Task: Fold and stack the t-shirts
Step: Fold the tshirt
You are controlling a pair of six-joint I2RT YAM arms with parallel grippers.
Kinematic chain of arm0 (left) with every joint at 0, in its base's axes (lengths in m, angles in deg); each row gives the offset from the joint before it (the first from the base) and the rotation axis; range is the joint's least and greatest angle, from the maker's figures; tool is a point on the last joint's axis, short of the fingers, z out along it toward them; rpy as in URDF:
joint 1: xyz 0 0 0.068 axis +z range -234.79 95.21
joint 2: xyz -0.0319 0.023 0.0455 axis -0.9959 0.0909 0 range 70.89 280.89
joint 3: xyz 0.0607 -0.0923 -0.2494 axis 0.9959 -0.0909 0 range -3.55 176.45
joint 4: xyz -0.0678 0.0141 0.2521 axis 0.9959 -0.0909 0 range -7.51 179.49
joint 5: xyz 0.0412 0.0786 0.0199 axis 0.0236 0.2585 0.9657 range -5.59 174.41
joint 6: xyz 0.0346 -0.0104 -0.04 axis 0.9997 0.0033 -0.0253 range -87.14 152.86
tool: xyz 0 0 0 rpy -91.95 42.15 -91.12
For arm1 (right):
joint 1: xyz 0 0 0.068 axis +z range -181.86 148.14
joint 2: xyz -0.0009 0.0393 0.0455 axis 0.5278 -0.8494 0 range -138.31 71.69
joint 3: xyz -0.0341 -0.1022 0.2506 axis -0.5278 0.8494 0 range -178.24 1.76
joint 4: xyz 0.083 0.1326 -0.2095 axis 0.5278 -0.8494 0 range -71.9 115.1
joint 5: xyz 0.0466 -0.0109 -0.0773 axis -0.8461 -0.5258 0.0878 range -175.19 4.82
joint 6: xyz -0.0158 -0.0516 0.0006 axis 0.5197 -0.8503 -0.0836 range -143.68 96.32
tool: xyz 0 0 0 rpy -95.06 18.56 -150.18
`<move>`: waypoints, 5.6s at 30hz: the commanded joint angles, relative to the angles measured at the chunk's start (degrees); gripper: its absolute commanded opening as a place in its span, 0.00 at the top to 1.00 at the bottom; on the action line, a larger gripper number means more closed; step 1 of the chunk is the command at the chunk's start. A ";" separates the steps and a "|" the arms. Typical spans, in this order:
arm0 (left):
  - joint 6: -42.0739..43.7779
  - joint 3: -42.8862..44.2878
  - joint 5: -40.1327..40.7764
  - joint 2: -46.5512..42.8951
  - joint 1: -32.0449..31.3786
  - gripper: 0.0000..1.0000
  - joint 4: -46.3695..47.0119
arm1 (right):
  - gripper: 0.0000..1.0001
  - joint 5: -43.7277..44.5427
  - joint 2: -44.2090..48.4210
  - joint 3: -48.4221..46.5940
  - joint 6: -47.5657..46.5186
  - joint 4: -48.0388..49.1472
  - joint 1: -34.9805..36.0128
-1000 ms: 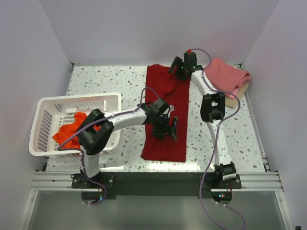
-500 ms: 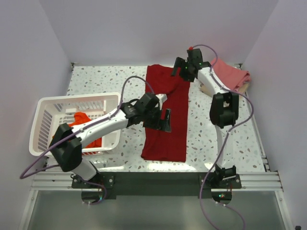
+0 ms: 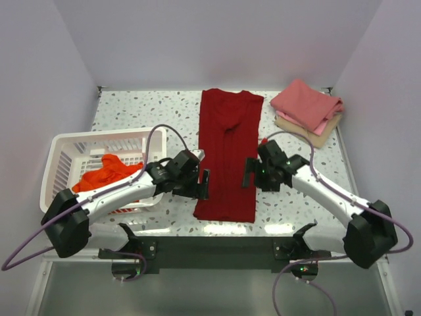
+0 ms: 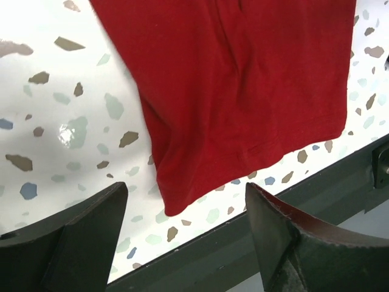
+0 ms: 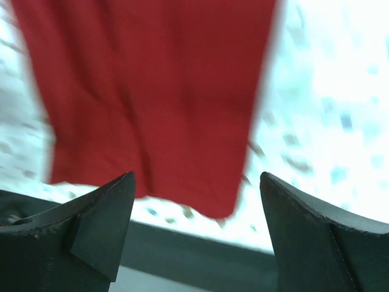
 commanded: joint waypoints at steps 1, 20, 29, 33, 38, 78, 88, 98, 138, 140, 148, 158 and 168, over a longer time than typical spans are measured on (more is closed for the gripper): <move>-2.44 -2.11 2.00 -3.23 -0.11 0.19 0.74 | 0.14 3.52 10.61 7.87 10.37 -4.32 1.56; -11.84 -14.25 5.69 -9.74 -0.99 0.30 8.38 | 0.36 2.11 24.01 24.58 17.24 -4.69 3.93; -12.19 -14.51 4.81 -7.45 -1.78 0.31 9.97 | 0.37 0.18 19.45 24.41 18.47 1.11 5.07; -12.45 -14.69 4.81 -7.72 -2.04 0.30 9.35 | 0.38 -0.17 17.08 24.67 19.26 3.05 6.39; -13.24 -14.95 4.90 -7.89 -3.10 0.30 9.53 | 0.38 0.61 14.00 24.59 20.93 4.81 10.34; -16.41 -18.90 4.64 -1.83 -7.67 0.60 17.17 | 0.84 2.73 6.79 23.80 20.93 7.19 14.30; -20.35 -21.01 -0.02 -3.41 -9.33 0.99 20.52 | 1.00 2.37 6.35 21.60 19.79 5.70 14.66; -27.57 -23.92 -0.99 -10.44 -11.45 1.00 18.67 | 1.00 3.60 10.21 18.62 19.70 -0.02 14.74; -4.46 16.66 -8.20 19.94 16.31 1.00 11.82 | 1.00 13.54 -24.14 -22.69 2.48 -5.38 -1.69; -2.88 19.49 -8.28 23.55 17.46 1.00 11.29 | 1.00 13.36 -27.64 -26.29 1.33 -5.82 -2.91; 0.90 34.34 -11.27 34.37 23.35 1.00 9.09 | 1.00 12.13 -35.22 -36.92 -1.30 -7.49 -7.84; 2.57 49.64 -14.35 47.37 26.69 1.00 5.40 | 1.00 10.02 -44.71 -47.83 -3.59 -9.51 -12.41; 1.69 57.82 -8.12 48.01 28.10 0.35 1.79 | 0.36 10.11 -49.47 -62.07 -5.43 -14.79 -14.52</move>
